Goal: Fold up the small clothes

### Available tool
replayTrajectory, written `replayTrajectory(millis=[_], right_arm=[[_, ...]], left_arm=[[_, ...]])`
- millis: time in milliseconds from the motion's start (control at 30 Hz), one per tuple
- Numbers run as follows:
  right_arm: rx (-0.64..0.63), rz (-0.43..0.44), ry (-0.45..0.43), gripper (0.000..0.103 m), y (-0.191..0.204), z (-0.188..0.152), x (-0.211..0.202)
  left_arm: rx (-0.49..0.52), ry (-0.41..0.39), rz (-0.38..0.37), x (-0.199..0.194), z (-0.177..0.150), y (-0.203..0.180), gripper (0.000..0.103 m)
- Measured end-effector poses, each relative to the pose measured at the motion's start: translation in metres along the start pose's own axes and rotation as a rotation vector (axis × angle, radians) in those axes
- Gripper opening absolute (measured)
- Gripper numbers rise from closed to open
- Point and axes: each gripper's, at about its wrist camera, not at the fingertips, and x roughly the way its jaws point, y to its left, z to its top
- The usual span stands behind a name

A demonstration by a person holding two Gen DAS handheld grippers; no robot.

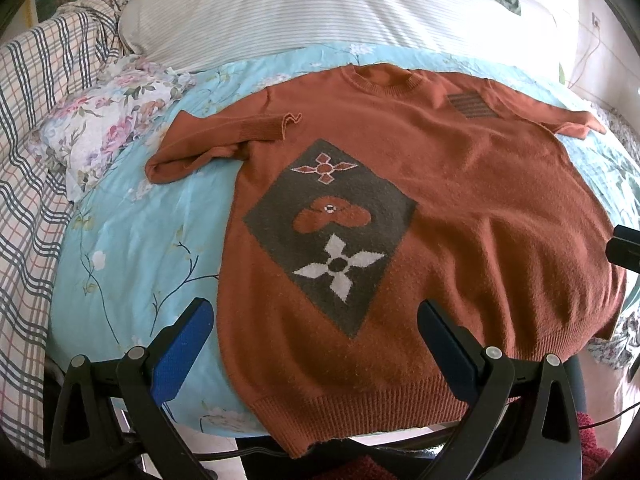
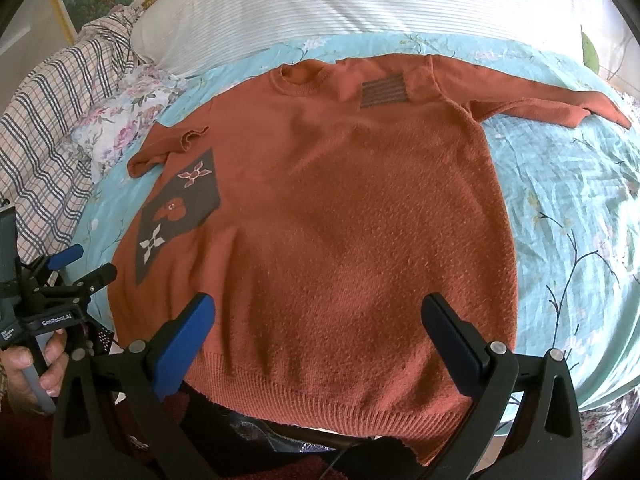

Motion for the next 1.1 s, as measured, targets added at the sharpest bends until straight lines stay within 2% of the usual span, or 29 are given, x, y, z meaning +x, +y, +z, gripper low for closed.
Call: replayTrajectory(millis=[500, 600, 733, 900, 1100], right_arm=[[0.001, -0.001, 0.006, 0.103, 0.0, -0.001, -0.002], [0.005, 0.001, 0.003, 0.103, 0.001, -0.001, -0.002], [0.007, 0.003, -0.002, 0.103, -0.002, -0.001, 0.0], [0.031, 0.038, -0.025, 0.103, -0.007, 0.002, 0.001], [0.047, 0.057, -0.055, 0.103, -0.014, 0.006, 0.004]], left_arm=[[0.018, 0.011, 0.01, 0.004, -0.001, -0.001, 0.102], [0.052, 0.027, 0.05, 0.004, 0.0, -0.003, 0.102], [0.063, 0.034, 0.059, 0.005, 0.002, -0.004, 0.102], [0.035, 0.05, 0.009, 0.009, 0.006, -0.005, 0.102], [0.039, 0.049, -0.008, 0.014, 0.01, -0.009, 0.102]])
